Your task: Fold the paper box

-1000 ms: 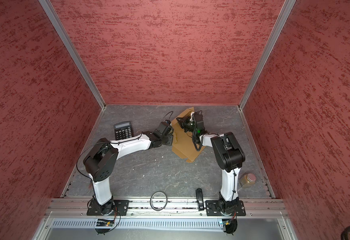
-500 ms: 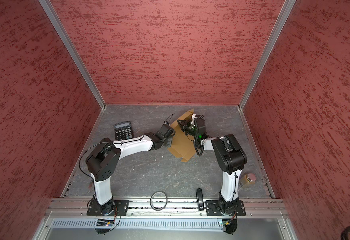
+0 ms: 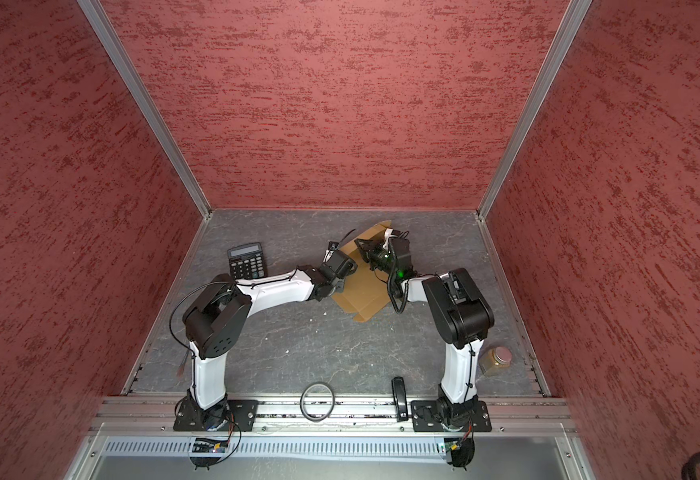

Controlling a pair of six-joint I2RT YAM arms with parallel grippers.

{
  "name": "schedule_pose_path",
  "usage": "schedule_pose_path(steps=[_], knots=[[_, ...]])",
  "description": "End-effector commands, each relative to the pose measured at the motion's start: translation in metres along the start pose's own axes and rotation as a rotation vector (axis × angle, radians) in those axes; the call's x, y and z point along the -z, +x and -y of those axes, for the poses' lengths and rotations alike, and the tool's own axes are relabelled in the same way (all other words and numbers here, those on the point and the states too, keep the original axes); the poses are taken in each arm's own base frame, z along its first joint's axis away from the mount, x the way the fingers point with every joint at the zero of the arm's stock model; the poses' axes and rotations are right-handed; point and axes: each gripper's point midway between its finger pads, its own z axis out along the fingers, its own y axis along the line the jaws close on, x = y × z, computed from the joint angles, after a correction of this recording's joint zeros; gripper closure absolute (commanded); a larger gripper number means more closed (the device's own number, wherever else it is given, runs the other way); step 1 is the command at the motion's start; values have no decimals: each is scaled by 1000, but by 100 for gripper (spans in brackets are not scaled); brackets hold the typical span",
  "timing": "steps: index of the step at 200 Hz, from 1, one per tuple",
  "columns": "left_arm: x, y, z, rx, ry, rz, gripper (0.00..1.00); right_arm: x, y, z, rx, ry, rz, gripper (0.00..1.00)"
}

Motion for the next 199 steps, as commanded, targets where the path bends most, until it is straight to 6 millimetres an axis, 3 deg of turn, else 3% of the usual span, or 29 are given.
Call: schedule_pose_path(steps=[1, 134, 199], knots=[[-8, -6, -10, 6, -70, 29, 74, 2, 16, -8, -24, 5, -42, 96], [-13, 2, -30, -8, -74, 32, 89, -2, 19, -31, -3, 29, 1, 66], [-13, 7, -40, 12, -34, 20, 92, 13, 21, -46, 22, 58, 16, 45]])
